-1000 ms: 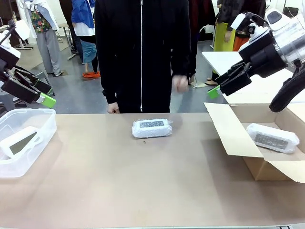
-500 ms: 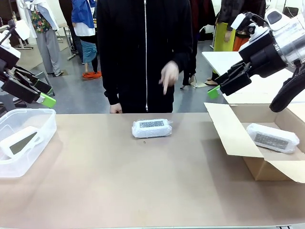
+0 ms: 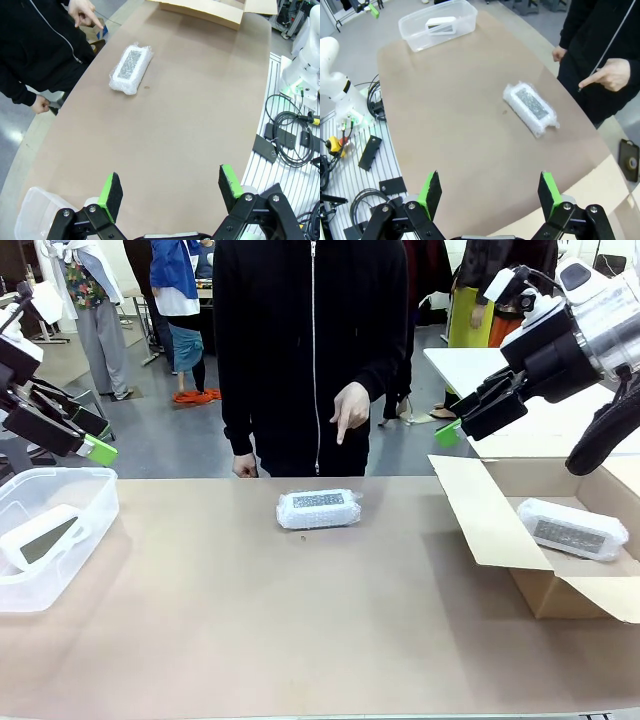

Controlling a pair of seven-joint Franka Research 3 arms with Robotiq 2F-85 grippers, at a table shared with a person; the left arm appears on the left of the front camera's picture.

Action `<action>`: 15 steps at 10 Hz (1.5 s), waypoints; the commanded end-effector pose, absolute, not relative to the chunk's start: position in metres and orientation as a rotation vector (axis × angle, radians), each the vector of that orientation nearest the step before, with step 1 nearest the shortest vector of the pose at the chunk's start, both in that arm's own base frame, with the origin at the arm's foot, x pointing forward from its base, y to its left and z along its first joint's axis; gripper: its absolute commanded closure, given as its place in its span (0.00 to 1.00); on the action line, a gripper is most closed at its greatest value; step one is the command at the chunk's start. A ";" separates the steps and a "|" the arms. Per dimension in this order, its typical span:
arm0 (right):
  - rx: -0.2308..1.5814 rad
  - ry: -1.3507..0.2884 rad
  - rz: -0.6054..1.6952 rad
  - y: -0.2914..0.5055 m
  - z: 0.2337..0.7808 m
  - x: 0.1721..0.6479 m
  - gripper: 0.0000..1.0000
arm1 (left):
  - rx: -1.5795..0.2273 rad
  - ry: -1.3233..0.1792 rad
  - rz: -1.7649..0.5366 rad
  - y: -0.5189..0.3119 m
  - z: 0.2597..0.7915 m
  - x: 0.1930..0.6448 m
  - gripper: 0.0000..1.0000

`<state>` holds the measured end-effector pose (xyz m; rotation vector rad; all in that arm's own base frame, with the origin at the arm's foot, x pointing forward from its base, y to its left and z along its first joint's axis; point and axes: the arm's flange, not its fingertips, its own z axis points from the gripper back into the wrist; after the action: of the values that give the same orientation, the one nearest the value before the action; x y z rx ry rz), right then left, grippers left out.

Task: Separate and place wrapped and unwrapped clocks.
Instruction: Pick up the Digital clock indicated by the person.

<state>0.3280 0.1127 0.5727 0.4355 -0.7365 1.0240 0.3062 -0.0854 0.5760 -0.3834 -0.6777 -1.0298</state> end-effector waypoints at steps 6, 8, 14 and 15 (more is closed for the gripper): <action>0.433 -0.728 1.019 0.113 0.571 0.327 0.00 | -0.387 -0.680 -1.029 -0.085 0.576 0.306 0.00; 0.433 -0.728 1.019 0.113 0.571 0.327 0.00 | -0.387 -0.680 -1.029 -0.085 0.576 0.306 0.00; 0.312 -0.493 1.501 0.188 0.623 0.446 0.00 | -0.387 -0.680 -1.029 -0.085 0.576 0.306 0.00; 0.253 -0.459 1.524 0.208 0.625 0.466 0.00 | -0.387 -0.680 -1.029 -0.085 0.576 0.306 0.00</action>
<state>0.4307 0.1959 0.6081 0.3458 -0.5075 1.4570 0.3061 -0.0856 0.5760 -0.3831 -0.6776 -1.0303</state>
